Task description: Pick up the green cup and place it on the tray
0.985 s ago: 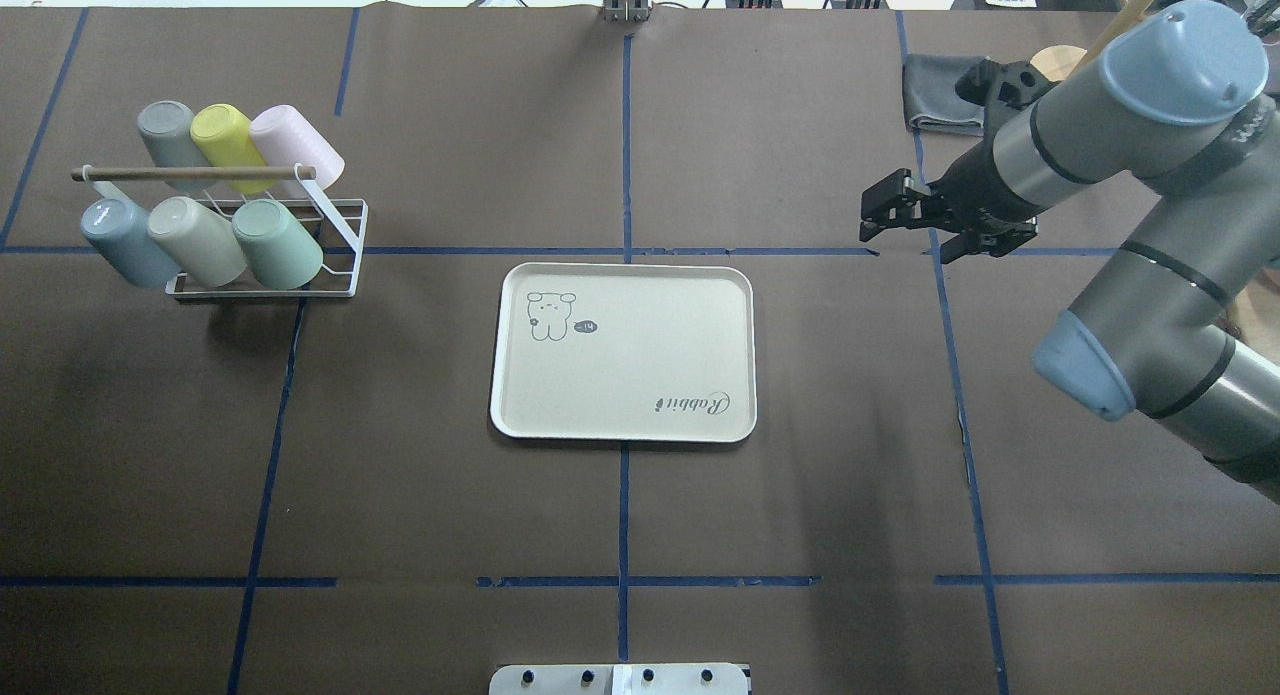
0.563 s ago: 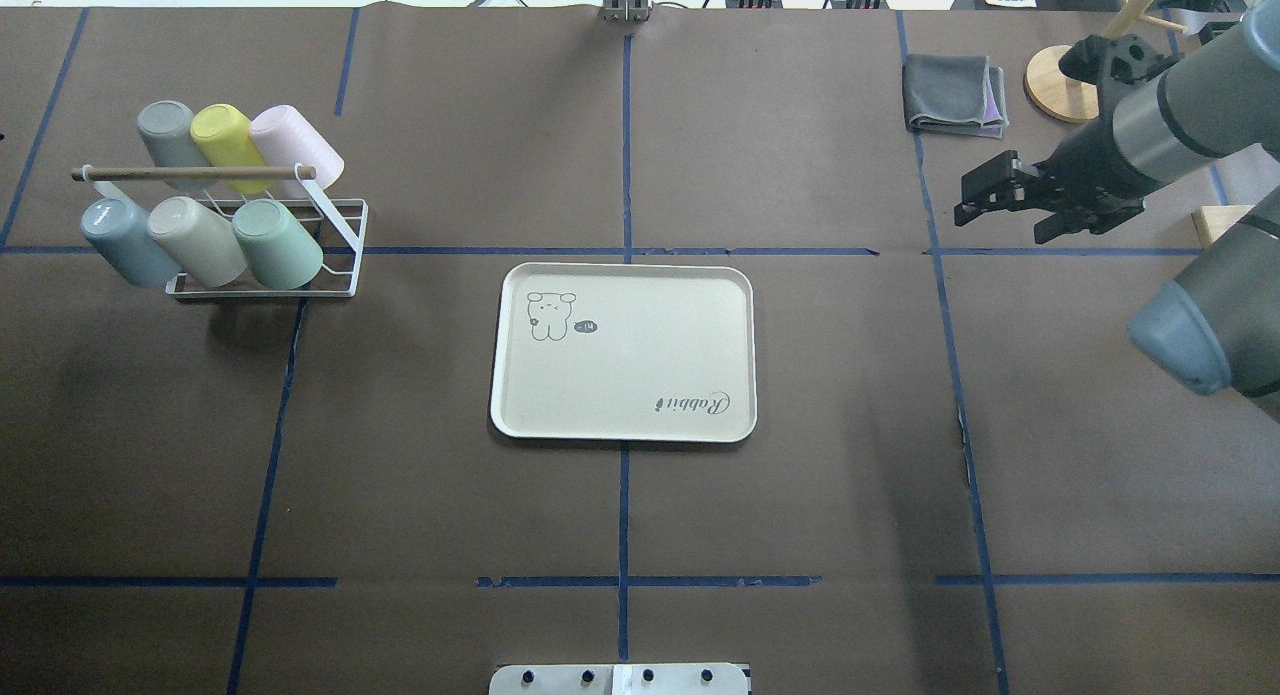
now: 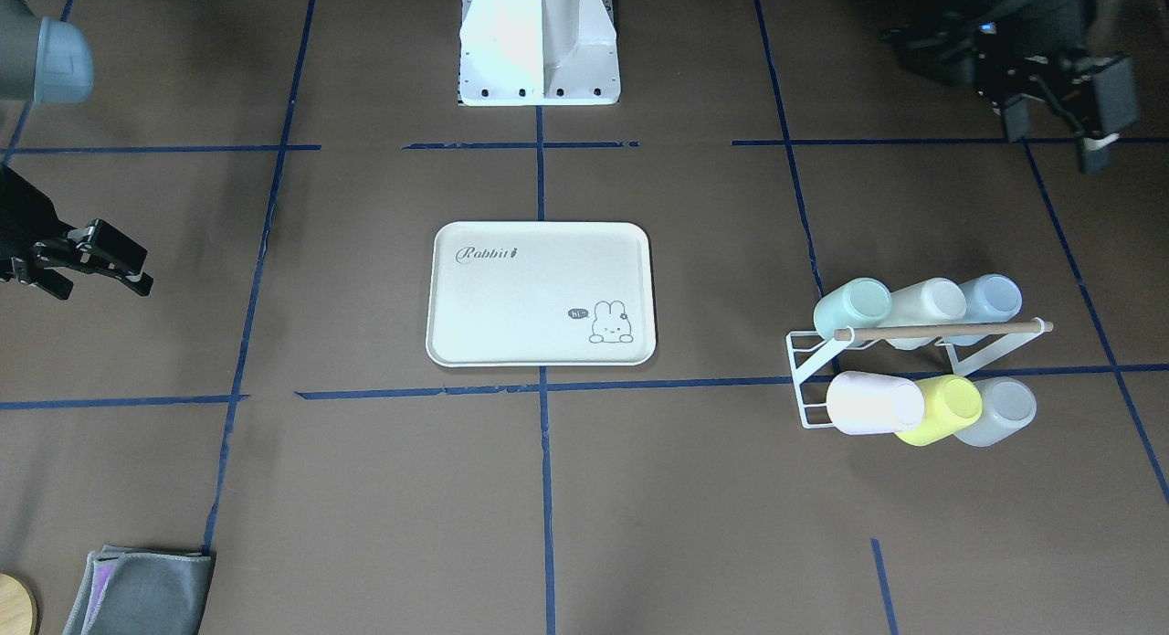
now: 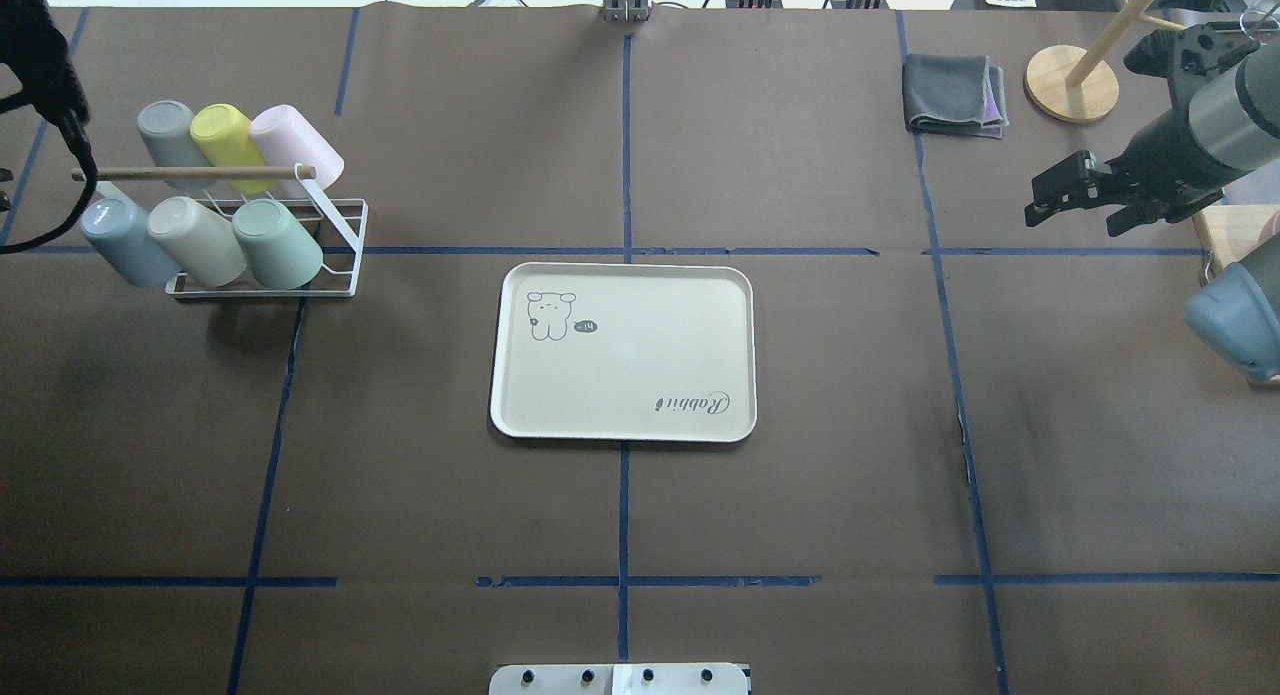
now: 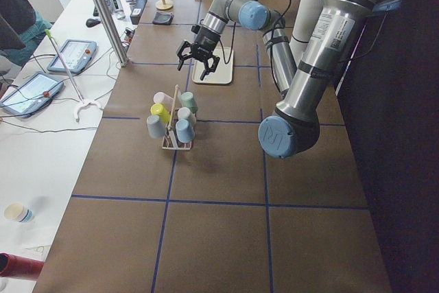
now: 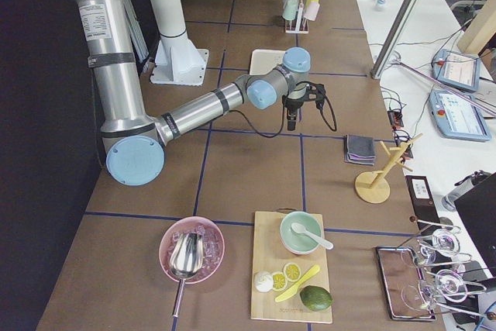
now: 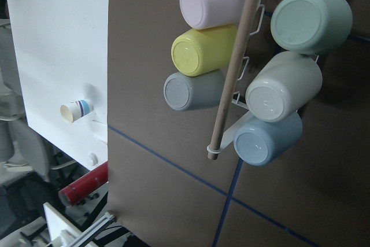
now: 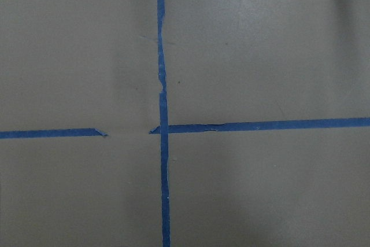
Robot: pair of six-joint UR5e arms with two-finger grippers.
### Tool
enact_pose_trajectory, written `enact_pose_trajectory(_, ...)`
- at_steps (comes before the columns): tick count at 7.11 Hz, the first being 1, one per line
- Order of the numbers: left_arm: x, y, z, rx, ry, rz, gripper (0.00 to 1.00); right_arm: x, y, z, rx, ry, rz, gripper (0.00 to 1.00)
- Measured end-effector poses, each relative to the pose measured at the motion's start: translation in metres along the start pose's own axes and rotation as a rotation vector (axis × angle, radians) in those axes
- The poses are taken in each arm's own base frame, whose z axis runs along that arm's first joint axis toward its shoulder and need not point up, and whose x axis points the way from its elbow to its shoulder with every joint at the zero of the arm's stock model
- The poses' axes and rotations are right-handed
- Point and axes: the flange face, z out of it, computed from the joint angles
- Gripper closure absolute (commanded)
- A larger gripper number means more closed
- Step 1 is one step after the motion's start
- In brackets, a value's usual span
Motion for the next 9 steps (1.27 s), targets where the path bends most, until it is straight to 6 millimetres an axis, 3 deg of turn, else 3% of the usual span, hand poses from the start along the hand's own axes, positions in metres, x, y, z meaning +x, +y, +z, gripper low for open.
enact_pose_trajectory(2, 0.04, -0.041, -0.006, -0.055, -0.082, 0.159, 0.13, 0.007, 0.002, 0.003, -0.008, 0.008, 0.005, 0.0)
enact_pose_trajectory(4, 0.062, -0.077, 0.008, -0.12, -0.144, 0.255, 0.13, 0.012, 0.003, 0.005, -0.011, 0.013, 0.012, 0.0)
enact_pose_trajectory(6, 0.069, -0.1, 0.012, -0.141, -0.166, 0.289, 0.0, 0.014, 0.003, 0.006, -0.014, 0.017, 0.017, 0.0)
enact_pose_trajectory(9, 0.074, -0.112, 0.011, -0.19, -0.199, 0.47, 0.0, 0.02, 0.001, 0.012, -0.022, 0.027, 0.027, 0.0)
